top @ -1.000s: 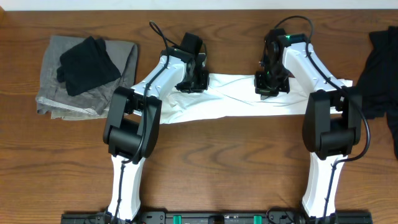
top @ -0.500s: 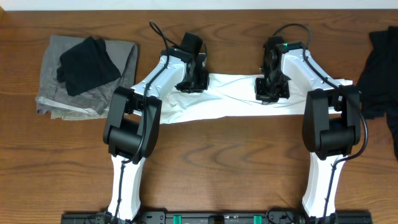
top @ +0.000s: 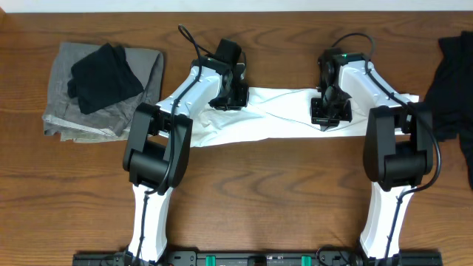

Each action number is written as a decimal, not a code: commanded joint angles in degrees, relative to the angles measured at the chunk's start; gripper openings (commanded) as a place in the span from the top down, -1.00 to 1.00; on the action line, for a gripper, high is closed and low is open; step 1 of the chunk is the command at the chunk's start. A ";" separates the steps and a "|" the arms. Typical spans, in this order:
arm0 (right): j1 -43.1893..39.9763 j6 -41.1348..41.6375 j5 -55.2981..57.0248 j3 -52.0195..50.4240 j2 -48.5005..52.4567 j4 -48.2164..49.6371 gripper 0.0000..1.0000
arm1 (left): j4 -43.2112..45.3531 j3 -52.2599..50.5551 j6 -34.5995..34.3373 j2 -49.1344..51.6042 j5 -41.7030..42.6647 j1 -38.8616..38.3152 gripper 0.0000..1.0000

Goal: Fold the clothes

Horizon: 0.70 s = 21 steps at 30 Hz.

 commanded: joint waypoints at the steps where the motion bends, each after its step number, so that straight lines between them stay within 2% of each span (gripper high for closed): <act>1: -0.26 1.16 2.16 -3.23 1.01 0.15 0.98 | 0.02 -0.09 -0.31 2.08 -2.45 0.24 0.80; 21: -2.95 1.14 4.63 -1.79 -0.31 -4.00 0.98 | 0.07 -0.09 -0.33 2.08 -2.45 0.24 0.79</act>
